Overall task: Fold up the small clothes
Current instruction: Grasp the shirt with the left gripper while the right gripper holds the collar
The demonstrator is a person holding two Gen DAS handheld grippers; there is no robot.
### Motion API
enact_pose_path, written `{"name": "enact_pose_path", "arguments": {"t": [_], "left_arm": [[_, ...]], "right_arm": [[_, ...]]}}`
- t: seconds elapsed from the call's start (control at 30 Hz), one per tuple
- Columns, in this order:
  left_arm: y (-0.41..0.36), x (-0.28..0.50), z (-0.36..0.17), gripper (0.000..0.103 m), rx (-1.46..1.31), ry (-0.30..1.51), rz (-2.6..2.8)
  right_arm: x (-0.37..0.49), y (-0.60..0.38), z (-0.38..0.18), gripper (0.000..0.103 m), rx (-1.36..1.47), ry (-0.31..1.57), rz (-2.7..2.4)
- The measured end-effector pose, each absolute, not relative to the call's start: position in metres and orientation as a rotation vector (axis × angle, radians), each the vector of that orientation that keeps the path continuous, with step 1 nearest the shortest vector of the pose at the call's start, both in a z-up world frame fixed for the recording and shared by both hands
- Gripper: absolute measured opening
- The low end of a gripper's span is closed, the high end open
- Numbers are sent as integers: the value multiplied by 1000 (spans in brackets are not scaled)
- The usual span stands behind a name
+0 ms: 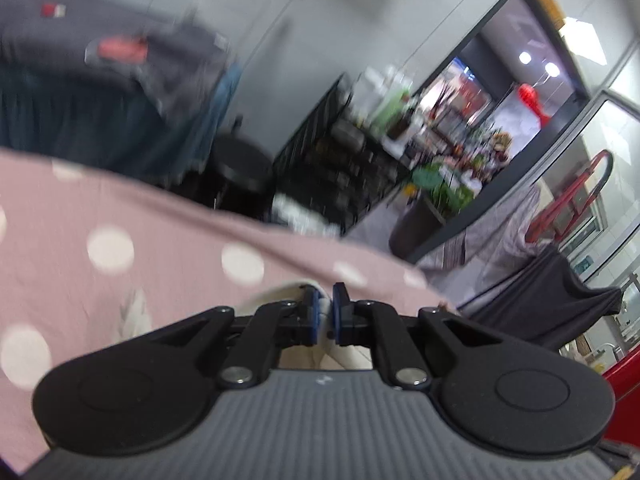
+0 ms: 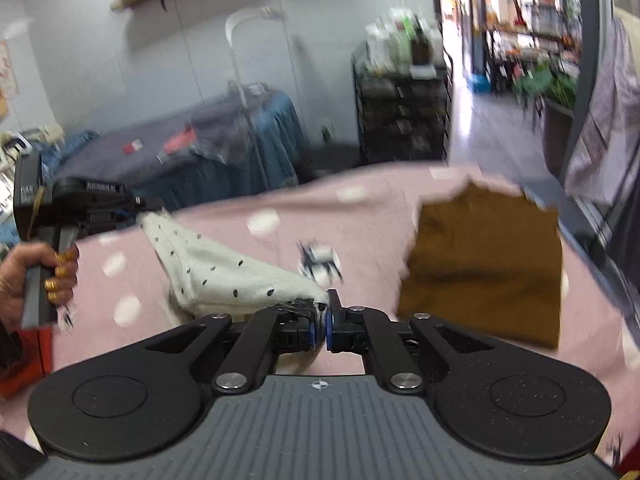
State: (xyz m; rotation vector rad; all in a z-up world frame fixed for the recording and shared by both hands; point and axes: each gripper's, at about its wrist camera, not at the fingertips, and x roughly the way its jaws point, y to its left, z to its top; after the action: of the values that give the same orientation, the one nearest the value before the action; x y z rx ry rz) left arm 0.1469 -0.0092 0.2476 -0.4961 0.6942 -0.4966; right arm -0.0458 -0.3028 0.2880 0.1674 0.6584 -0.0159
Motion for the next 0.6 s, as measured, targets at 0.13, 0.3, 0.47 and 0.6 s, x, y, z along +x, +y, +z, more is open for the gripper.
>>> {"name": "enact_pose_path", "arguments": {"t": [0.13, 0.3, 0.47, 0.6], "left_arm": [[30, 119, 333, 6, -506, 500, -471], [79, 57, 452, 6, -447, 213, -425], [111, 1, 507, 6, -408, 116, -358], [128, -55, 545, 6, -356, 41, -335]], "right_arm": [[-41, -275, 358, 6, 82, 447, 127], [-42, -258, 436, 6, 53, 218, 249], [-45, -254, 468, 6, 95, 138, 317], [-56, -244, 492, 6, 44, 122, 359]]}}
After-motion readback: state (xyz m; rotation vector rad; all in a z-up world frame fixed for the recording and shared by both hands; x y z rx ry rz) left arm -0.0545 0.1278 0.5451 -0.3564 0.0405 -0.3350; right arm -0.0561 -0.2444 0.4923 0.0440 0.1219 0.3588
